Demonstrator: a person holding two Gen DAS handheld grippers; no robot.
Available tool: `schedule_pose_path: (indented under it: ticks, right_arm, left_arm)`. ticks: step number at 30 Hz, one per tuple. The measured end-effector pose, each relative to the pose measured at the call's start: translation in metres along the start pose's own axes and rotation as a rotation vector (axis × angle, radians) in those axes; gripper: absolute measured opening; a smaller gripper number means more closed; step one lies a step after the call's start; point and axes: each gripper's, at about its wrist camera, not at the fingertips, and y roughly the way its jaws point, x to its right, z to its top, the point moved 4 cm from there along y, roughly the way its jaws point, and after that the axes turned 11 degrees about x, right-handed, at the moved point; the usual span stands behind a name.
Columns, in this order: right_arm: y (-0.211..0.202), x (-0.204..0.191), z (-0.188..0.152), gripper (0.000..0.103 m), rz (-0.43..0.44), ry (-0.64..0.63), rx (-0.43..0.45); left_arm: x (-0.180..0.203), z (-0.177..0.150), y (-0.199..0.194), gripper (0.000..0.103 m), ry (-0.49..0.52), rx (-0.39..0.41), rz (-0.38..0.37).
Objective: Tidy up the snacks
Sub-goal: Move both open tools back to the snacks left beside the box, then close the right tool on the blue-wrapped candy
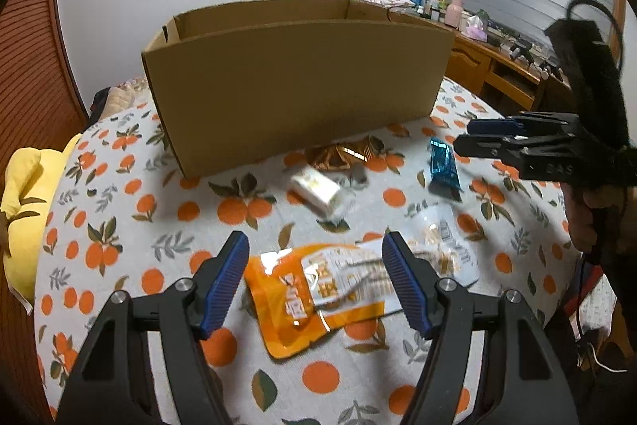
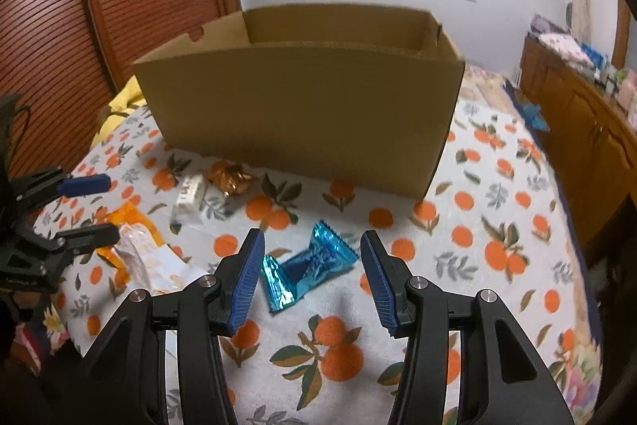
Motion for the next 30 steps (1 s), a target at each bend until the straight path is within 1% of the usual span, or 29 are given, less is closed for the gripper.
schedule_pose_path:
  ticks: [6,14,18,22,24,25,26,27,28,30]
  right_arm:
    - [0.015,0.005,-0.007,0.051,-0.010,0.045,-0.032]
    - [0.031,0.005,-0.013,0.051,-0.035,0.047,-0.079]
    - [0.033,0.008,-0.017,0.051,-0.024,0.071,-0.095]
    - [0.035,0.007,-0.017,0.051,-0.003,0.081,-0.091]
    - [0.037,0.006,-0.016,0.046,-0.006,0.067,-0.095]
    - [0.038,0.004,-0.016,0.035,-0.014,0.049,-0.094]
    - [0.038,0.003,-0.016,0.027,-0.013,0.033,-0.094]
    - [0.039,0.000,-0.017,0.027,-0.011,0.015,-0.096]
    - [0.038,-0.001,-0.017,0.022,-0.007,0.005,-0.093]
    - [0.035,-0.001,-0.018,0.021,0.000,0.001,-0.088]
  left_arm:
    - [-0.003,-0.010,-0.002,0.070,0.005,-0.012,0.006]
    - [-0.008,-0.014,-0.006,0.070,0.007,-0.015,0.007]
    - [-0.007,-0.015,-0.008,0.070,0.019,-0.018,0.009]
    - [-0.006,-0.017,-0.006,0.070,0.031,-0.031,0.006]
    - [-0.004,-0.017,-0.005,0.070,0.047,-0.036,0.006]
    - [-0.003,-0.017,-0.005,0.070,0.055,-0.037,0.003]
    - [-0.002,-0.016,-0.005,0.070,0.063,-0.038,0.000]
    - [0.000,-0.016,-0.005,0.070,0.073,-0.041,-0.004]
    - [0.002,-0.017,-0.004,0.070,0.084,-0.046,-0.006]
    - [0.005,-0.019,-0.003,0.070,0.108,-0.057,-0.009]
